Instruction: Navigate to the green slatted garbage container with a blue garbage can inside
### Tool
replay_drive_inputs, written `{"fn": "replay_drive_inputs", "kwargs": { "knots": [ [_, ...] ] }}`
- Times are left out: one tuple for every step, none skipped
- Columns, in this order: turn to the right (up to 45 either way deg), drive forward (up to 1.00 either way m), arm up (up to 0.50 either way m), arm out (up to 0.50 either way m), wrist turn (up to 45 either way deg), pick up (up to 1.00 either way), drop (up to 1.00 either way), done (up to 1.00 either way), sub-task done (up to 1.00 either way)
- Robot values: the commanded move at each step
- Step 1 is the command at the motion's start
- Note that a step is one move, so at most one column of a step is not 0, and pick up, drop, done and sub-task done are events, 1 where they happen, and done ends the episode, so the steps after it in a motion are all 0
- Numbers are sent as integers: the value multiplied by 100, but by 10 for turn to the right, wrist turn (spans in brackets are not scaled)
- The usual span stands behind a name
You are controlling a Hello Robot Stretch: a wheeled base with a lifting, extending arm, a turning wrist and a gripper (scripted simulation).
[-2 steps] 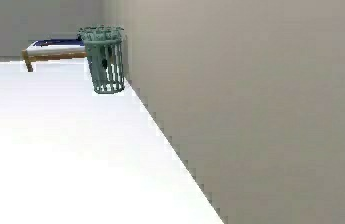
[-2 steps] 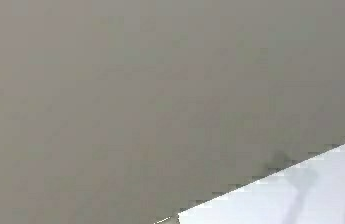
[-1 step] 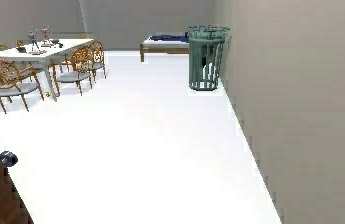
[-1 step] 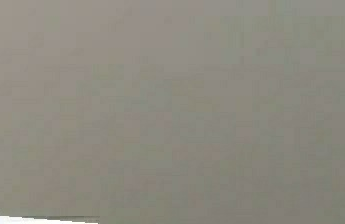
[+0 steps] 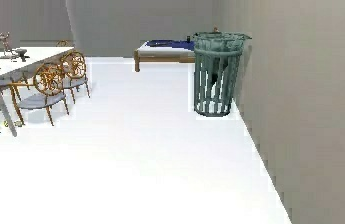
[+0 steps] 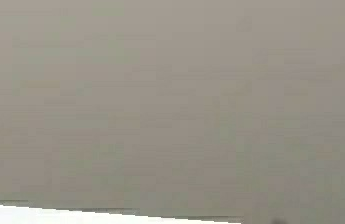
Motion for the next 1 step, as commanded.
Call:
{"fn": "replay_drive_inputs", "kwargs": {
  "knots": [
    [0, 100, 0, 0, 0, 0, 0, 0, 0]
  ]
}}
